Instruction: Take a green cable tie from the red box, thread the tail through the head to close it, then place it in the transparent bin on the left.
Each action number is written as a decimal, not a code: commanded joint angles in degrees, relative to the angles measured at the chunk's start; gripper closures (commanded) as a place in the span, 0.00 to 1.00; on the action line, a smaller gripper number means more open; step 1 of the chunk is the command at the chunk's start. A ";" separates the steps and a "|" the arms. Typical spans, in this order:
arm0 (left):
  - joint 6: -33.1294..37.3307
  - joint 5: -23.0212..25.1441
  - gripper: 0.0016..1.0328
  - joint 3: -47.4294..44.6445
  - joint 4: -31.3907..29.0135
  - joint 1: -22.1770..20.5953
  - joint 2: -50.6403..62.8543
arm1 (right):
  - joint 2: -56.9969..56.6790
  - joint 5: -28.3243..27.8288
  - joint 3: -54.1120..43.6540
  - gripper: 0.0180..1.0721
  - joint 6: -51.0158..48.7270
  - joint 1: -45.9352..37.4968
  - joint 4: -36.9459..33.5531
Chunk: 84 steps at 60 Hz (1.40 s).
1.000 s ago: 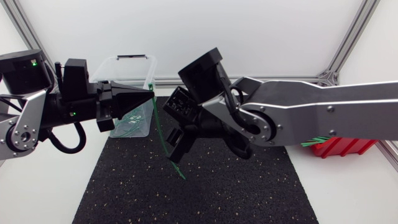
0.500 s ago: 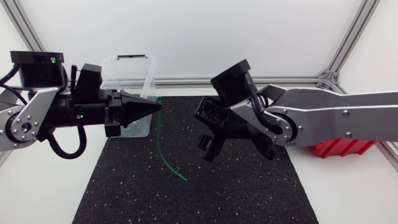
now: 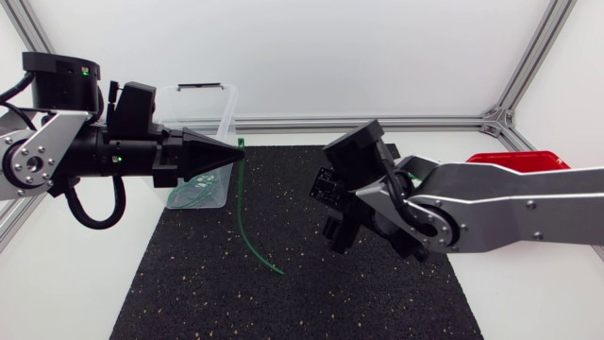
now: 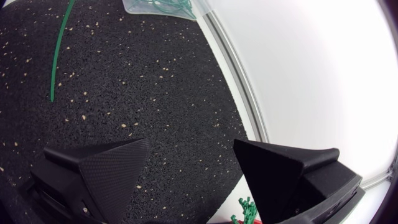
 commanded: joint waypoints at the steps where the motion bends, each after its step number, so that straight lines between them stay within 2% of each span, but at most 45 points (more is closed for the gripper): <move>1: 1.18 1.04 0.97 2.50 -1.32 0.39 0.44 | -1.56 3.23 -3.03 0.05 -1.41 1.89 2.88; 7: 1.18 1.39 0.97 3.46 -2.73 0.57 0.62 | -2.62 4.02 -4.70 0.05 -2.55 2.42 6.13; 11: 1.09 1.39 0.97 4.34 -4.14 0.48 0.53 | -2.09 6.04 -4.97 0.11 -6.24 2.95 8.33; 16: 1.18 2.00 0.97 5.66 -6.16 0.39 0.88 | -1.82 6.22 -5.76 0.11 -11.51 3.04 10.18; 22: 1.35 3.41 0.97 5.92 -6.77 0.57 1.32 | -1.91 8.06 -8.75 0.11 -18.90 4.00 19.58; 31: 3.46 5.34 0.97 5.05 -6.95 1.01 2.55 | -1.39 9.47 -12.79 0.10 -28.04 7.17 28.90; 41: 4.16 10.09 0.97 7.07 -9.94 1.01 4.31 | -1.74 9.38 -13.58 0.10 -32.70 8.66 29.16; 45: 4.16 13.78 0.97 10.49 -14.42 0.83 6.33 | -3.14 9.12 -13.32 0.09 -33.40 8.66 28.90; 49: 4.16 15.10 0.97 12.43 -16.71 0.57 6.68 | -4.02 8.85 -13.49 0.09 -34.01 8.66 28.98; 57: 3.28 15.28 0.97 14.27 -17.50 -1.10 6.68 | -5.52 8.59 -15.60 0.05 -36.56 8.66 29.25; 67: 4.78 15.10 0.97 15.33 -17.50 -1.98 12.13 | -4.02 8.59 -17.71 0.05 -41.57 9.36 29.86; 77: 8.73 15.10 0.97 14.54 -17.67 -2.07 15.21 | -0.77 8.24 -19.56 0.05 -46.05 11.30 40.06; 84: 11.02 14.92 0.97 14.45 -17.94 -1.81 16.44 | 2.31 8.42 -18.68 0.05 -46.85 12.35 43.40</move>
